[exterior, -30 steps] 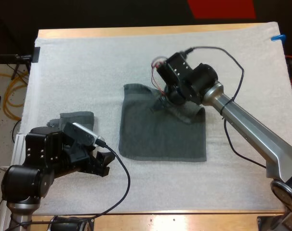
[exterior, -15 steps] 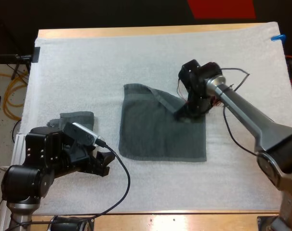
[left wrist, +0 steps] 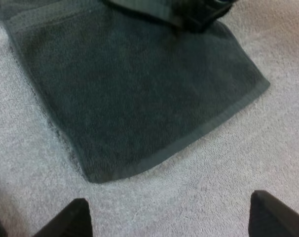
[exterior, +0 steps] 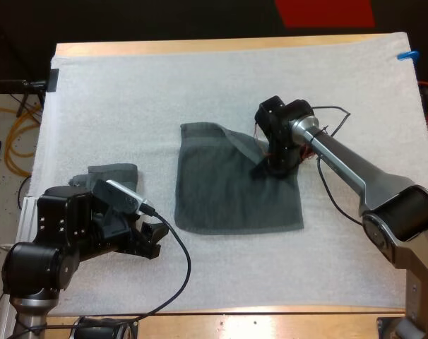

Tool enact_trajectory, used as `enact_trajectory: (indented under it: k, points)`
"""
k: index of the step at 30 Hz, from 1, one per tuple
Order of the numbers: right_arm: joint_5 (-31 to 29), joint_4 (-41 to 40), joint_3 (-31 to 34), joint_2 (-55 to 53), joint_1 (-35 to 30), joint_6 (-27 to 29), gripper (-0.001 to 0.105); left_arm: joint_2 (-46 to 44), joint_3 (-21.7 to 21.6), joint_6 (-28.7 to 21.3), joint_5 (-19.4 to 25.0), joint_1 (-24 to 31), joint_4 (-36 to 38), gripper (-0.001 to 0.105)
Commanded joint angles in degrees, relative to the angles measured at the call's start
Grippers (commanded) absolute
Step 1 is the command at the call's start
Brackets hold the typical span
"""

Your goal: Pick towel from pile fold and stack

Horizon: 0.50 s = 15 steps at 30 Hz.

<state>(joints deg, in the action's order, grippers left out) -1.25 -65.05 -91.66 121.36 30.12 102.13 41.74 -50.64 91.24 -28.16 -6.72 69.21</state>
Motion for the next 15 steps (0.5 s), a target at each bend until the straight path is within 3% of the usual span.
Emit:
enact_trajectory:
  k: [1,7,13,15]
  points:
    - [-0.87,6.03,-0.18,0.03,0.05,-0.91,0.000,-0.19,-0.30,0.21,0.20,-0.25,-0.03,0.064]
    - [-3.53,15.09,-0.90,-1.60,-0.61,-8.80,0.000,-0.19,-0.30,0.21,0.20,-0.25,-0.03,0.064]
    - [-14.78,20.37,-1.03,-7.79,-0.63,-9.35,0.000,-0.19,-0.30,0.21,0.20,-0.25,-0.03,0.064]
    - [-15.21,20.66,-1.03,-10.49,-0.63,-8.63,0.000,-0.19,-0.30,0.21,0.20,-0.25,-0.03,0.064]
